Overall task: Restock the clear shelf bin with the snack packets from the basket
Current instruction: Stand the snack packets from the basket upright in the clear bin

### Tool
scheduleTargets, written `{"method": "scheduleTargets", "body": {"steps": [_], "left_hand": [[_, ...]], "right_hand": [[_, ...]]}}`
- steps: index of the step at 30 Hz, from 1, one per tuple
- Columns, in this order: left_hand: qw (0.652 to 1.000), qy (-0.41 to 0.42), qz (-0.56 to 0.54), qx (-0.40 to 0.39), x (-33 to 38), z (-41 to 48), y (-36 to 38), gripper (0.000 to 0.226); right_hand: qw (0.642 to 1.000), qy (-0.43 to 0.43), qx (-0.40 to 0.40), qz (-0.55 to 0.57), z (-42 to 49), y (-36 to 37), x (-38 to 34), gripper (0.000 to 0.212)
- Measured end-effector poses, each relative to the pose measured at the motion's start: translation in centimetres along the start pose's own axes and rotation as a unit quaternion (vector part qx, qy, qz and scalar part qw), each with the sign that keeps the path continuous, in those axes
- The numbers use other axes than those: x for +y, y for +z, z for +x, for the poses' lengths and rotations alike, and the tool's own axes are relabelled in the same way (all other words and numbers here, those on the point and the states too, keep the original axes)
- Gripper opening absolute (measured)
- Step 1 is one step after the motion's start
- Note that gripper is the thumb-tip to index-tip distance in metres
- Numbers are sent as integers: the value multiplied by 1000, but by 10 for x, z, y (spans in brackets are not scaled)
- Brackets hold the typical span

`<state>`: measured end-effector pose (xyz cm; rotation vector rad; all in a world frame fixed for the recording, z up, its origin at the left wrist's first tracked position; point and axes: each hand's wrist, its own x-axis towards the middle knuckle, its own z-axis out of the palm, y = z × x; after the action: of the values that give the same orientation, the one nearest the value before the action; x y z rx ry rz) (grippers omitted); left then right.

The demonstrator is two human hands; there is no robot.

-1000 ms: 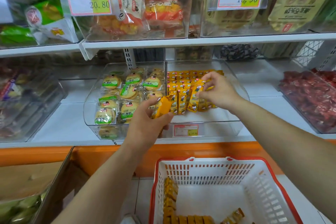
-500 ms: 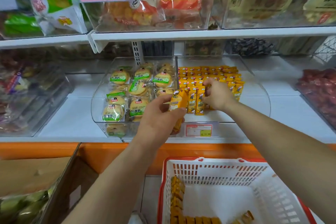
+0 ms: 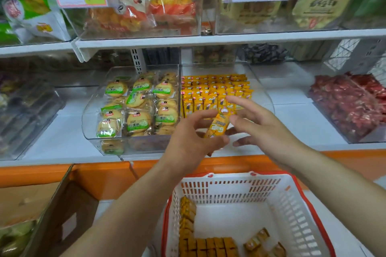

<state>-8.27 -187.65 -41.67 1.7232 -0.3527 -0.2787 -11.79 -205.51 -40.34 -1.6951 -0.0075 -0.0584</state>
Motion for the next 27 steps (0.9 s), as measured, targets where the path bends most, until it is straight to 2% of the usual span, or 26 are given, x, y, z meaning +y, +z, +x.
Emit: {"method": "scheduleTargets", "body": {"steps": [4, 6, 8, 10, 12, 15, 17, 19, 24, 27], "left_hand": [[1000, 2, 8, 8, 3, 0, 12, 50], [1000, 0, -6, 20, 4, 4, 12, 42], [999, -3, -38, 20, 4, 7, 13, 35], [997, -28, -66, 22, 2, 10, 16, 43], [997, -39, -61, 19, -1, 11, 20, 45], [999, -16, -26, 16, -3, 12, 19, 29], [1000, 5, -4, 20, -6, 14, 16, 25], [999, 17, 4, 30, -6, 14, 12, 25], [998, 30, 23, 49, -3, 16, 0, 29], [979, 45, 156, 121, -7, 23, -18, 46]], "right_hand": [[1000, 0, 25, -15, -4, -21, 3, 29], [1000, 15, -1, -21, -7, -27, 6, 22], [996, 25, -51, -68, -11, -28, 12, 23], [988, 15, -81, -130, -14, -26, 17, 24], [990, -8, -49, -131, -11, -27, 17, 19], [998, -29, 8, -64, -5, -30, 12, 22], [997, -46, 2, -57, 0, -26, 10, 32], [993, -67, -12, -93, 4, -20, 8, 31], [989, -78, -24, -125, 33, -19, -7, 28], [980, -112, 48, -156, 68, -30, -8, 31]]}}
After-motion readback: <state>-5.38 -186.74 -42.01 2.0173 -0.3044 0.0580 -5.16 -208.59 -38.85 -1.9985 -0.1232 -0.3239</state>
